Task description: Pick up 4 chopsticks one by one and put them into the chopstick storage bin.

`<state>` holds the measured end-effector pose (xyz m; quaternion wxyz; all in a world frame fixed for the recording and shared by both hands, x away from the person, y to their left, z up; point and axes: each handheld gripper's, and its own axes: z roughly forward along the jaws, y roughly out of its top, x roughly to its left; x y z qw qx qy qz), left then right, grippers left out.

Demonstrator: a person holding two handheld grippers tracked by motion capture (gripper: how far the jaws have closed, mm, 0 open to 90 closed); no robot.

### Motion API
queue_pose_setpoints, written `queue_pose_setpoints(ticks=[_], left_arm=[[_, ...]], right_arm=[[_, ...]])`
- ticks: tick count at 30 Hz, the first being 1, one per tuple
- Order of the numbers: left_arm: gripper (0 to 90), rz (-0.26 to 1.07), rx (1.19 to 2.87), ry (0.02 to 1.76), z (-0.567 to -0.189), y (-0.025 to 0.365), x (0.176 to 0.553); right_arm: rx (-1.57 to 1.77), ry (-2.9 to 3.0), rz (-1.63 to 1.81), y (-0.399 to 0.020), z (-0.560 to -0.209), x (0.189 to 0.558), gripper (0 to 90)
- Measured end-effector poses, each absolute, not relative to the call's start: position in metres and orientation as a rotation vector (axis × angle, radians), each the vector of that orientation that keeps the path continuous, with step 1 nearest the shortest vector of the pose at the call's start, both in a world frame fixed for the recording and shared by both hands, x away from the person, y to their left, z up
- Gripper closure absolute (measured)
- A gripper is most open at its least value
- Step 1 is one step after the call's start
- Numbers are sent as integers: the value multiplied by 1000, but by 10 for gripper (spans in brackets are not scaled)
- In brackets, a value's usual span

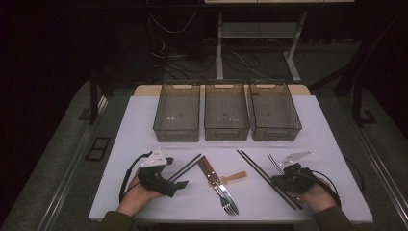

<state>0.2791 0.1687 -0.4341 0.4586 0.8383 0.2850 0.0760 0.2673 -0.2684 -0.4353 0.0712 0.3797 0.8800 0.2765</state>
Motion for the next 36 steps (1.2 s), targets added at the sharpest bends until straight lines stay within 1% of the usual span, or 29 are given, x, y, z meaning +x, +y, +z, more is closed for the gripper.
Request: queue_pose_setpoints(ticks=[7, 13, 24, 36], left_arm=[[0, 187, 2071, 702, -435, 168, 279], [0, 188, 2082, 696, -435, 167, 279], [0, 191, 2079, 695, -435, 168, 279], [0, 189, 2078, 699, -435, 168, 279]], right_arm=[[1138, 2633, 805, -265, -436, 265, 827], [1186, 2608, 792, -264, -436, 265, 845], [1265, 2592, 799, -264, -434, 266, 851], [1284, 2569, 906, -263, -428, 269, 851]])
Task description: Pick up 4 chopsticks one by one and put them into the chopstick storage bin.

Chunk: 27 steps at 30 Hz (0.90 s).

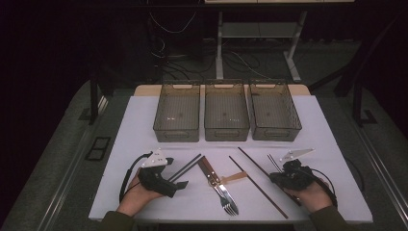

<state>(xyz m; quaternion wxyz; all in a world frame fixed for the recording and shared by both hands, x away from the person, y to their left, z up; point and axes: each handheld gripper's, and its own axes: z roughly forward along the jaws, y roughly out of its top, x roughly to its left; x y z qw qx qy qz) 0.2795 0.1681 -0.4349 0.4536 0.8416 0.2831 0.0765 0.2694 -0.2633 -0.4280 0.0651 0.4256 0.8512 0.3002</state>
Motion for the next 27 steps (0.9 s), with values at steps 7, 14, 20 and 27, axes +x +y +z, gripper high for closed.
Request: queue_pose_setpoints(ticks=[7, 14, 20, 27], left_arm=[[0, 183, 2076, 700, -435, 167, 279], [0, 181, 2074, 699, -435, 167, 279], [0, 181, 2071, 699, -435, 167, 279], [0, 177, 2070, 698, -435, 167, 278]], right_arm=[[1247, 2570, 954, -255, -423, 275, 851], [1234, 2558, 1000, -250, -417, 286, 851], [1227, 2533, 1070, -250, -410, 293, 852], [1223, 2506, 1136, -247, -404, 298, 851]])
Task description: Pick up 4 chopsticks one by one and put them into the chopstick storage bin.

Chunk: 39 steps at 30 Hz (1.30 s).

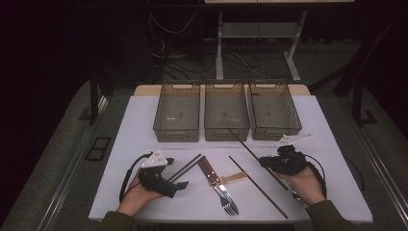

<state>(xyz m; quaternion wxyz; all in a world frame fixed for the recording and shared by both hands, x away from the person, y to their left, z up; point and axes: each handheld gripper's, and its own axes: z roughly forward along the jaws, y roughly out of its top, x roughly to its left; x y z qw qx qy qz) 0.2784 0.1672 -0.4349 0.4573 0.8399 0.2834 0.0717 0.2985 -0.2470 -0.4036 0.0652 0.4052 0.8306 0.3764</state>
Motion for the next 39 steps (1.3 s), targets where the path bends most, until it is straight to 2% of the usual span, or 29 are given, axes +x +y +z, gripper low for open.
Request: queue_pose_setpoints(ticks=[39], left_arm=[[0, 153, 2064, 656, -439, 166, 277]], right_arm=[[1189, 2370, 1358, -202, -355, 350, 850]])
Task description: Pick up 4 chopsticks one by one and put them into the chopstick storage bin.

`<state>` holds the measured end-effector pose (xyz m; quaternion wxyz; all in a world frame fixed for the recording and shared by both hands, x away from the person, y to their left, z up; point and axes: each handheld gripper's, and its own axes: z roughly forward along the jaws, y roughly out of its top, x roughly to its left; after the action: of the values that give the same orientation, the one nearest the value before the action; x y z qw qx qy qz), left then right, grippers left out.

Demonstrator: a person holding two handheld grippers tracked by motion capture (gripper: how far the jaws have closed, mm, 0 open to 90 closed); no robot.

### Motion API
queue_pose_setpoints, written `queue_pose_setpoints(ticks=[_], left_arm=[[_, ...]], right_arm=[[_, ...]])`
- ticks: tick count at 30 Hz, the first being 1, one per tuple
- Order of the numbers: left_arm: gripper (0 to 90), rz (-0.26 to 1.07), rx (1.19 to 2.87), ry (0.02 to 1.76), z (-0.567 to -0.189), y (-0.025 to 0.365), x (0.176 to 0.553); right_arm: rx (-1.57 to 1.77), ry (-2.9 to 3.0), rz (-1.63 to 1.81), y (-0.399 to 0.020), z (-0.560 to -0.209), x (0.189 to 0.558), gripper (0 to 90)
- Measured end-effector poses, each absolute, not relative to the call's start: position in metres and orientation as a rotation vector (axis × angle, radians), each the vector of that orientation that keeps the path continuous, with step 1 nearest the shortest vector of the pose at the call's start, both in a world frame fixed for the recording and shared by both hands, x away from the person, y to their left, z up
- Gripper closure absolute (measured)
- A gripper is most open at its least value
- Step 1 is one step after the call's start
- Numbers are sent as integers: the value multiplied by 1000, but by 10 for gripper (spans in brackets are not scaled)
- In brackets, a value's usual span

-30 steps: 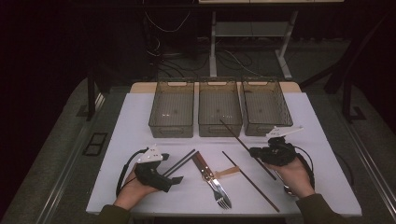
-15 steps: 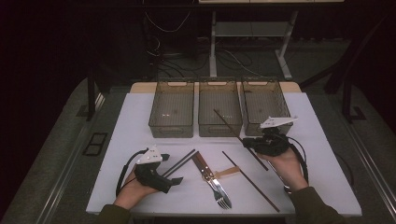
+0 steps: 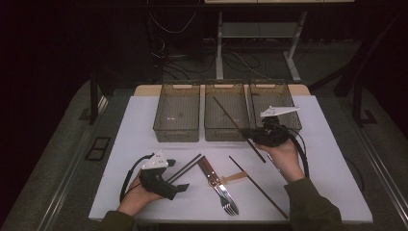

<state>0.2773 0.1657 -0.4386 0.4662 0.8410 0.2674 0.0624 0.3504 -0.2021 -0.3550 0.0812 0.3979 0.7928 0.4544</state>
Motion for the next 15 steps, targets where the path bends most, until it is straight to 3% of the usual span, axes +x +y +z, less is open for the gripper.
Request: queue_pose_setpoints(ticks=[15], left_arm=[[0, 137, 2053, 655, -438, 165, 277]], right_arm=[[1208, 2261, 1423, -170, -336, 386, 850]])
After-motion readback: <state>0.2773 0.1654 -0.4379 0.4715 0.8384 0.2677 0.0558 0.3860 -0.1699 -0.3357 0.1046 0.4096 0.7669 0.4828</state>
